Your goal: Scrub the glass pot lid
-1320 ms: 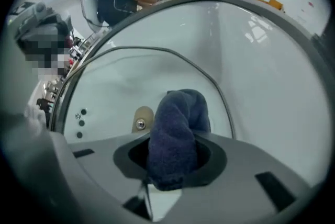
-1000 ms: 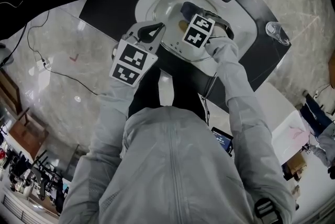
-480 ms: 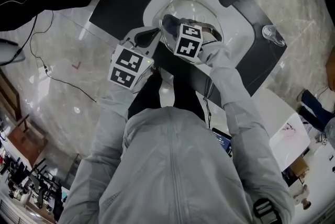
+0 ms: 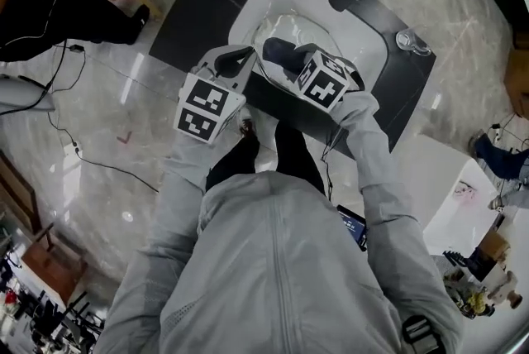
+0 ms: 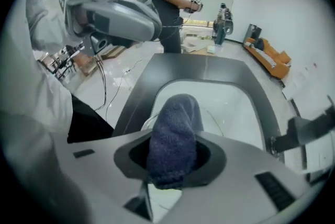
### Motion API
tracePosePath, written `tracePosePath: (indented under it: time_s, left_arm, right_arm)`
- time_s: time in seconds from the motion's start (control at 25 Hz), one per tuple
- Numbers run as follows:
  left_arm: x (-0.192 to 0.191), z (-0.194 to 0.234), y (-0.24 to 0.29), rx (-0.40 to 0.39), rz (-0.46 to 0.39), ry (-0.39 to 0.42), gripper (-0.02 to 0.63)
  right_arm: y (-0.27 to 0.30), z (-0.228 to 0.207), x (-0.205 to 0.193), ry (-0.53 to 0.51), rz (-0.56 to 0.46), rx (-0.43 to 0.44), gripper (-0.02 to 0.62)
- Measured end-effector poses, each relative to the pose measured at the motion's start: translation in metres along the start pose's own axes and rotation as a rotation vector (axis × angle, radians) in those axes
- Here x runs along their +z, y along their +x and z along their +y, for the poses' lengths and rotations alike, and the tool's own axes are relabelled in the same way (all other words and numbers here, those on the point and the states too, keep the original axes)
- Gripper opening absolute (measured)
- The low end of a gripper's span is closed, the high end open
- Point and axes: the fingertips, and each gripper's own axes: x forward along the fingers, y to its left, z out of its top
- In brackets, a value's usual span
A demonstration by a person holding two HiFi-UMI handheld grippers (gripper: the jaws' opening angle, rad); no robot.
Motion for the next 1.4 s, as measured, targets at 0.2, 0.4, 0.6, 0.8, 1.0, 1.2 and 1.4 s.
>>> tracePosePath:
  time_s: [0.2,0.4,0.6,0.8,1.0,1.2,1.4]
  left_arm:
    - [0.037,-0.013,0.000,-0.054,-0.047,0.122,0.029]
    - [0.076,-0.029,-0.003,-0.062,-0.101,0.184,0.029]
    - [0.124,-0.050,0.000,-0.066,-0.176,0.244,0.029]
    - [0.176,-0.073,-0.006,-0.046,-0.265,0.340,0.029]
    - [0.217,-0.094,-0.012,-0.028,-0.347,0.363,0.029]
    - [0.252,-0.118,-0.011,-0.020,-0.412,0.410,0.029]
    - [0.268,-0.136,-0.021,-0.036,-0.444,0.431,0.028]
  right_arm:
    - [-0.057,0.001,-0.001,0.263,-0.172,-0.141,0.118]
    - [-0.125,-0.006,-0.008,0.401,-0.316,-0.275,0.118]
    - [-0.209,-0.023,-0.015,0.455,-0.474,-0.431,0.118]
    - [-0.286,-0.033,-0.038,0.491,-0.580,-0.596,0.118]
    - [-0.350,-0.033,-0.062,0.526,-0.667,-0.730,0.118]
    - [-0.401,-0.034,-0.082,0.561,-0.727,-0.834,0.118]
    - [-0.431,-0.024,-0.086,0.547,-0.749,-0.895,0.118]
